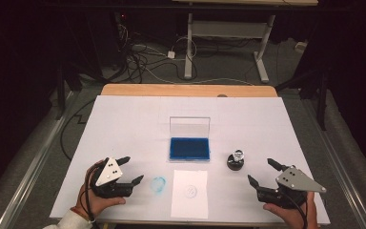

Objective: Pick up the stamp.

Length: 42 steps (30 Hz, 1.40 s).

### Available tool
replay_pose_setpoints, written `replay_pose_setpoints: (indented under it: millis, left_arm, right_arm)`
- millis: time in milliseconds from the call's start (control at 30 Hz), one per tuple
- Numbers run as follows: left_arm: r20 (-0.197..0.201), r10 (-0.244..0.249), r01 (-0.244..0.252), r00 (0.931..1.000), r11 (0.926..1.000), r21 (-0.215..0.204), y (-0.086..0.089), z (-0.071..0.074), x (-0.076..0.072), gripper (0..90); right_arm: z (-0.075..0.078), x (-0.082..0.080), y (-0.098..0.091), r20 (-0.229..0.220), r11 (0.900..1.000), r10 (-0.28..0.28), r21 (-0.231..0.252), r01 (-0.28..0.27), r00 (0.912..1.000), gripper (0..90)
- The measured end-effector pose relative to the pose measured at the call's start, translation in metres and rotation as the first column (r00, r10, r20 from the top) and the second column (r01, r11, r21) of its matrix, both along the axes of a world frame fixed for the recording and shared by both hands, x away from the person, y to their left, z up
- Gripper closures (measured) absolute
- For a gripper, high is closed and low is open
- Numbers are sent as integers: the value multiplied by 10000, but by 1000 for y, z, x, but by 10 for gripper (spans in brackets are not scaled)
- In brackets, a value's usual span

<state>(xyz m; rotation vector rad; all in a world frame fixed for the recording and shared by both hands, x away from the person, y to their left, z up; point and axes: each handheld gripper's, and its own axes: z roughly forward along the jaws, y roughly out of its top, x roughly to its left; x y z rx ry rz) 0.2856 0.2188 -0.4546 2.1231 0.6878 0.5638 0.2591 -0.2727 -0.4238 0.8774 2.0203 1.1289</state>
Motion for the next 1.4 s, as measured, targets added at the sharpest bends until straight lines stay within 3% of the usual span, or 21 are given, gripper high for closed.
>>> replay_pose_setpoints:
  millis: [167, 567, 633, 700, 867, 933, 967, 1067, 1200, 1300, 1333, 1367, 1400]
  left_arm:
    - [-74, -138, 136, 9999, 9997, -224, 1, 0, 0, 220]
    - [-211, -106, 112, 9997, 9995, 304, -6, -5, 3, 200]
    - [-249, -154, 161, 9996, 9995, 284, -5, -5, 3, 200]
    - [-240, -289, 295, 9993, 9992, 255, -5, -5, 3, 200]
    - [-269, -362, 372, 9990, 9985, 399, -7, -6, 2, 200]
    - [-279, -368, 377, 9989, 9987, 343, -7, -6, 2, 200]
    - [-267, -352, 362, 9990, 9987, 359, -7, -6, 2, 200]
    - [-279, -345, 355, 9990, 9987, 366, -6, -6, 2, 200]
    - [-293, -321, 332, 9991, 9987, 377, -6, -6, 2, 200]
    - [-318, -305, 317, 9990, 9988, 384, -6, -6, 2, 200]
    - [-331, -303, 315, 9990, 9988, 380, -6, -6, 2, 200]
    - [-356, -323, 337, 9988, 9987, 384, -6, -7, 2, 200]
    - [-348, -318, 333, 9989, 9985, 434, -6, -7, 2, 201]
  right_arm:
    - [0, 2, 0, -404, 9998, -11, -222, 2, 9992, 195]
    - [17, 19, -3, -1150, 9976, 203, -640, -278, 9932, 185]
    - [20, 24, -1, -1299, 9948, 279, -932, -402, 9911, 187]
    - [22, 36, 4, -1759, 9891, 445, -1305, -681, 9834, 201]
    - [27, 51, 12, -1987, 9857, 531, -1464, -833, 9786, 198]
    - [28, 59, 15, -2200, 9851, 643, -1419, -972, 9734, 203]
    - [30, 67, 18, -2442, 9848, 803, -1302, -1147, 9664, 222]
    - [32, 74, 22, -2576, 9864, 870, -1129, -1194, 9623, 218]
    - [32, 84, 33, -2764, 9795, 865, -1519, -1324, 9571, 223]
    - [26, 94, 37, -3138, 9754, 680, -1786, -1292, 9471, 231]
    - [22, 99, 39, -3382, 9717, 583, -1965, -1311, 9392, 237]
    - [22, 99, 39, -3382, 9717, 583, -1965, -1311, 9392, 237]
    - [17, 103, 41, -3670, 9702, 682, -1925, -1475, 9277, 266]
